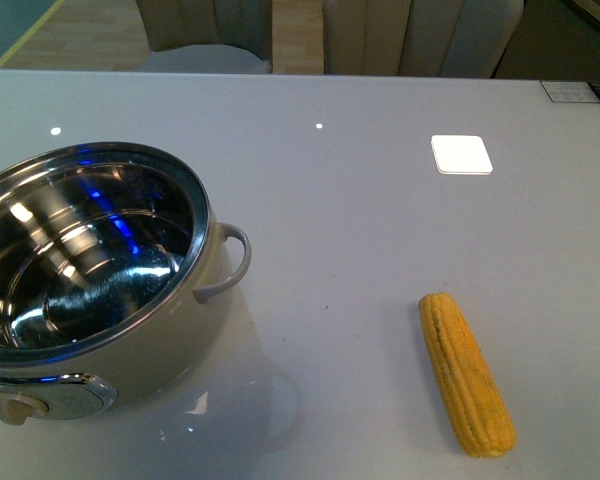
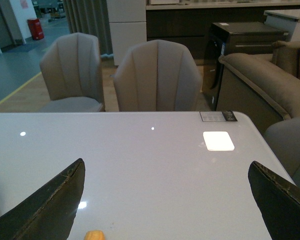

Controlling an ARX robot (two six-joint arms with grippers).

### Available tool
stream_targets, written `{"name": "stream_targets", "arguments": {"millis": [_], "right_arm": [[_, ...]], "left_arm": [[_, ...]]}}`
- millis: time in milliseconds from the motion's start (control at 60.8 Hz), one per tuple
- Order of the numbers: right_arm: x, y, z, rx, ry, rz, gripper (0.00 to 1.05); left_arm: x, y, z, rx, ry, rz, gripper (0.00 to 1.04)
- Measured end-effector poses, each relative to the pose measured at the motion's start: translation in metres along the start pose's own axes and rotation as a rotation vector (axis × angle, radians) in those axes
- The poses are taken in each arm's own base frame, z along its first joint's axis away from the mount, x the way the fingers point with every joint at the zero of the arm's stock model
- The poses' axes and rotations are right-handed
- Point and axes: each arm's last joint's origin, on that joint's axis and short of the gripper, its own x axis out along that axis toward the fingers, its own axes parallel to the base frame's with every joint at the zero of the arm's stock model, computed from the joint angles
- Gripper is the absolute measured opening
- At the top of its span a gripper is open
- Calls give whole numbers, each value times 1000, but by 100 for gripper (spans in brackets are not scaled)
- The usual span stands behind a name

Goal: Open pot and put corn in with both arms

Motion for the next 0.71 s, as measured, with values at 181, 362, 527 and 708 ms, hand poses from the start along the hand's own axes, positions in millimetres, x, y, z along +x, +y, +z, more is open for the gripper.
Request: {"name": "stream_targets", "arguments": {"millis": [181,362,527,708], "right_arm": [[0,0,0,0,0,0,96],[0,0,0,0,0,0,96],[0,0,0,0,0,0,96],[0,0,0,0,0,0,96]], "left_arm": [[-34,-40,12,-67,-5,-62,98],[-61,-66,4,-113,52,-112,98],[-72,-73,-10,-132,98,-119,98],[-77,-77,-16,13,-53,-180,81]]}}
